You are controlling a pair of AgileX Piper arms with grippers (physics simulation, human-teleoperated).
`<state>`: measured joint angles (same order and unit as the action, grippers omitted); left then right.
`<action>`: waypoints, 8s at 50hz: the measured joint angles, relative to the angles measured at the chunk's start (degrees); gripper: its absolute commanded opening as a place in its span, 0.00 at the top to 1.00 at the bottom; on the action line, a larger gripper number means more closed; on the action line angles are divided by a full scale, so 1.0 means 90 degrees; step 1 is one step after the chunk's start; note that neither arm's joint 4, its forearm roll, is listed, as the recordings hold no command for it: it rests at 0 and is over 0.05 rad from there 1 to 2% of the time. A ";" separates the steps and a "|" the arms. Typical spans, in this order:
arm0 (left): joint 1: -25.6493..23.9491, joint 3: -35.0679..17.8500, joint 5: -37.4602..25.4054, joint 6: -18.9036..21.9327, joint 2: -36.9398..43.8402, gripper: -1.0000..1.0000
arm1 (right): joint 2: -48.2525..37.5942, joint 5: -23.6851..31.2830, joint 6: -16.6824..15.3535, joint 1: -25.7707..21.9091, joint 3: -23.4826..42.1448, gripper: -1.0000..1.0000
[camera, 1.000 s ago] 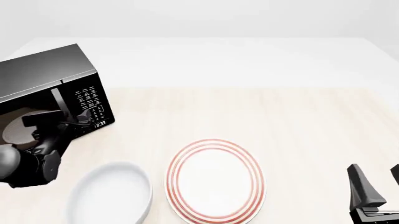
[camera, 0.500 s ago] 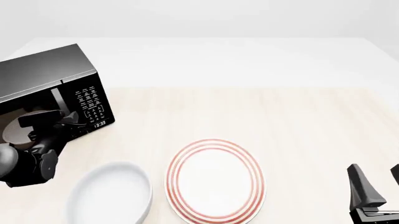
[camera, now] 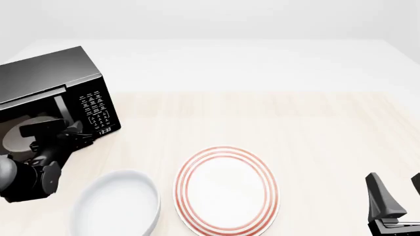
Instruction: Open the microwave.
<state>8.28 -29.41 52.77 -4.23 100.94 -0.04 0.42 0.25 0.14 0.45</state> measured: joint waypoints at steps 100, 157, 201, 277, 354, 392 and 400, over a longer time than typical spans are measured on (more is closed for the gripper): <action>-0.0220 0.2710 -0.0005 0.0292 -0.2423 1.00 | 0.0000 0.0000 0.0000 0.0000 0.0000 0.00; -0.0354 0.2781 0.0625 -0.0011 -0.2974 0.00 | 0.0000 0.0000 0.0000 0.0000 0.0000 0.00; -0.0153 0.2740 -0.2737 0.0188 -0.6888 0.00 | 0.0000 0.0000 0.0000 0.0000 0.0000 0.00; -0.0125 -0.0454 -0.6253 0.1029 -0.7138 0.00 | 0.0000 0.0000 0.0000 0.0000 0.0000 0.00; -0.0031 -0.2842 -0.7555 0.0957 -0.2783 0.00 | 0.0000 0.0000 0.0000 0.0000 0.0000 0.00; 0.0705 -0.2704 -0.7281 0.1032 -0.2296 0.00 | 0.0000 0.0000 0.0000 0.0000 0.0000 0.00; 0.0841 -0.2631 -0.7242 0.1079 -0.2218 0.00 | 0.0000 0.0000 0.0000 0.0000 0.0000 0.00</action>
<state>15.85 -53.09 -12.41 5.47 80.98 -0.04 0.42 0.25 0.14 0.45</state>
